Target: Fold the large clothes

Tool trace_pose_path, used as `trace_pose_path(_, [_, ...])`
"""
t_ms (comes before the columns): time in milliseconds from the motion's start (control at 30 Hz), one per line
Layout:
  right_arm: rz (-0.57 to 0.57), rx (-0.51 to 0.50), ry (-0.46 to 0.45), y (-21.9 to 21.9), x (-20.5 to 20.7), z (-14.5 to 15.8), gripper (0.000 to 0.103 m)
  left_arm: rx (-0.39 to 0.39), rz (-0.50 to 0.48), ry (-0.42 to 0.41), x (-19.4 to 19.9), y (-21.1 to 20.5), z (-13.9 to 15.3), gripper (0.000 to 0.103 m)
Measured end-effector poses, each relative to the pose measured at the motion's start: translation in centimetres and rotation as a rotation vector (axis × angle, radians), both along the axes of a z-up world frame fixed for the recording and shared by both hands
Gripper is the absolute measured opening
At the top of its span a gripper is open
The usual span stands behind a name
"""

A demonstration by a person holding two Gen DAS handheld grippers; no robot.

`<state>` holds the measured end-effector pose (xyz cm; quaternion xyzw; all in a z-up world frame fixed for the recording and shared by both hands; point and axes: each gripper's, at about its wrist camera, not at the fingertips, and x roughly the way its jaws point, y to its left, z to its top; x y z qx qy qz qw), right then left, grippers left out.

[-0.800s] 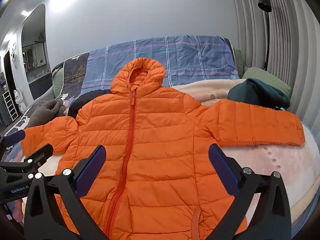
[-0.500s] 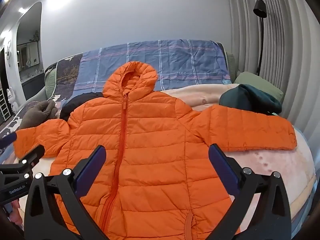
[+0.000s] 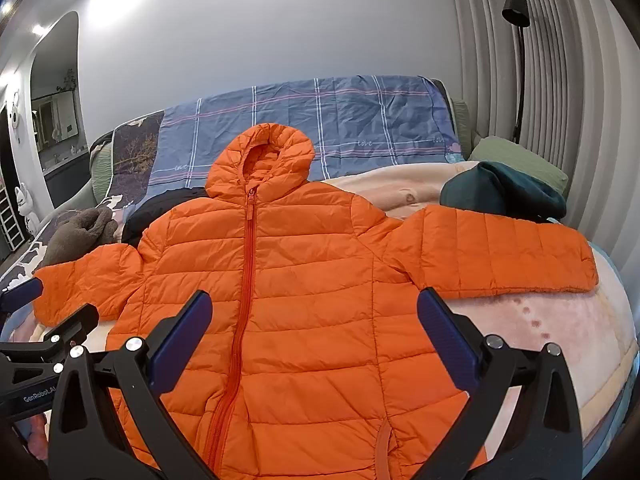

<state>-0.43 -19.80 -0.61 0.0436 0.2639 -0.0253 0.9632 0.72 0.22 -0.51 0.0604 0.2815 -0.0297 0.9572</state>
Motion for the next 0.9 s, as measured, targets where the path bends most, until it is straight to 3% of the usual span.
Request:
trace_pose_path(233, [0.006, 0.006, 0.004, -0.2, 0.1, 0.0, 0.102, -0.010, 0.037, -0.050, -0.4, 0.1, 0.1, 0.101])
trace_pose_path(367, [0.006, 0.009, 0.012, -0.6, 0.2, -0.2, 0.102, -0.070, 0.011, -0.069, -0.5, 0.5, 0.0, 0.101])
trace_pose_path(533, [0.003, 0.011, 0.015, -0.7, 0.3, -0.2, 0.102, -0.006, 0.008, -0.042, -0.3, -0.5, 0.2, 0.101])
trace_pose_path(900, [0.018, 0.010, 0.031, -0.9, 0.5, -0.5, 0.102, -0.006, -0.061, -0.009, -0.7, -2.0, -0.3, 0.101])
